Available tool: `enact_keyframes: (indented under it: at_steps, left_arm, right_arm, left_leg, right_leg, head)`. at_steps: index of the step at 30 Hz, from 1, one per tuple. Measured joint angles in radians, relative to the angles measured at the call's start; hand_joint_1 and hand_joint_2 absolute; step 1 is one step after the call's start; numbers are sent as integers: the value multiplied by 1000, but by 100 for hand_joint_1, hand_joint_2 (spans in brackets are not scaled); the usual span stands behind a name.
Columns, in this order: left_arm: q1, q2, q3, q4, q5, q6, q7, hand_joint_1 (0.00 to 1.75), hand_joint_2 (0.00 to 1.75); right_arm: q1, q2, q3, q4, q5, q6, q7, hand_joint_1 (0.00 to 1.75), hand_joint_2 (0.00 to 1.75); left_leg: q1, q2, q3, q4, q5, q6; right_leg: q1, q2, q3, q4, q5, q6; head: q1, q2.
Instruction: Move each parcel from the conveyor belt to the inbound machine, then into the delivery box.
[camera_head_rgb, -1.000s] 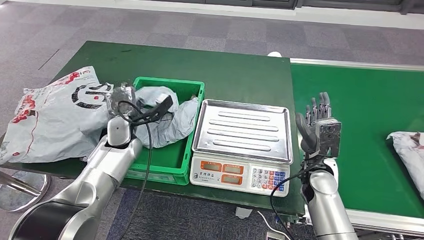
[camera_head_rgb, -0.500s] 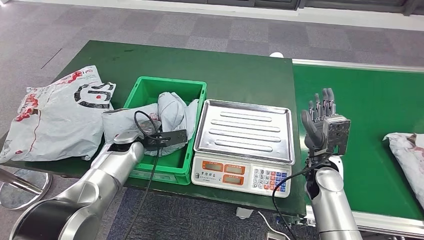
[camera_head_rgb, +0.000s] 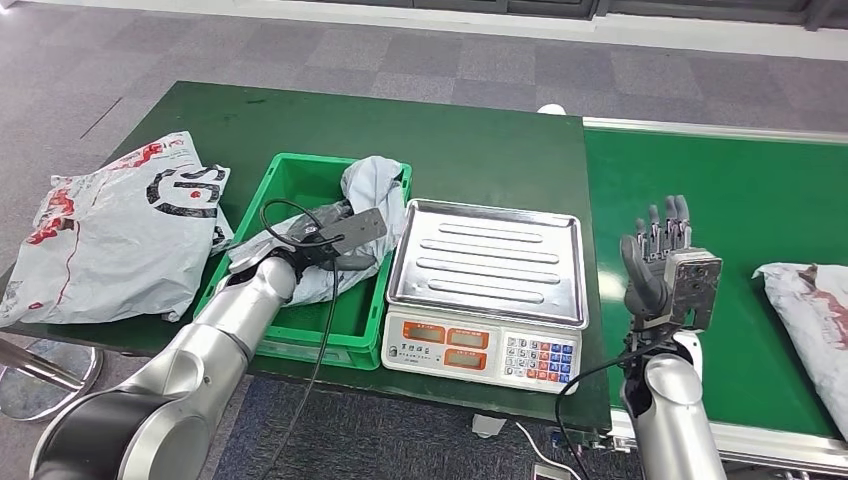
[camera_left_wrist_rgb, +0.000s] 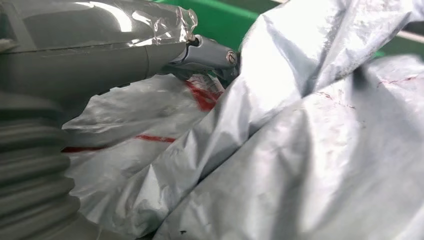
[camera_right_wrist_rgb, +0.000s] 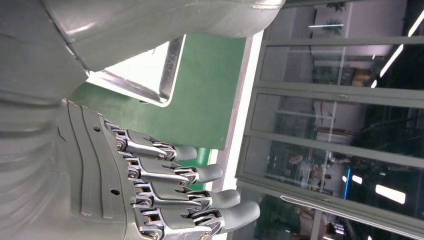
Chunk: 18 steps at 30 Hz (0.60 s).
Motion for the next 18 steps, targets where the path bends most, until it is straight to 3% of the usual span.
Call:
enact_keyframes:
  at_steps: [5, 11, 16, 18]
  left_arm:
    - [0, -10, 21, -14, 59, 28, -23, 0, 0]
    - [1, -31, 70, -102, 366, 159, -94, 0, 0]
    - [31, -33, 71, -201, 700, 138, -124, 0, 0]
    - [51, -32, 71, -222, 846, 85, -130, 0, 87]
  right_arm:
    - [12, 0, -8, -13, 6, 0, 2, 0, 175]
    - [26, 0, -9, -18, 36, -6, 17, 0, 175]
    - [17, -1, -3, -10, 60, -20, 34, 0, 175]
    - [3, -3, 4, 4, 63, -26, 34, 0, 175]
  left_leg:
    - [0, 0, 0, 0, 0, 0]
    - [0, 0, 0, 0, 0, 0]
    - [0, 0, -1, -1, 0, 0]
    - [0, 1, -1, -1, 0, 0]
  right_leg:
    - [0, 0, 0, 0, 0, 0]
    - [0, 1, 0, 0, 0, 0]
    - [0, 2, 0, 0, 0, 0]
    - [0, 2, 0, 0, 0, 0]
  head:
    - [0, 0]
    - [0, 0]
    - [0, 0]
    - [0, 0]
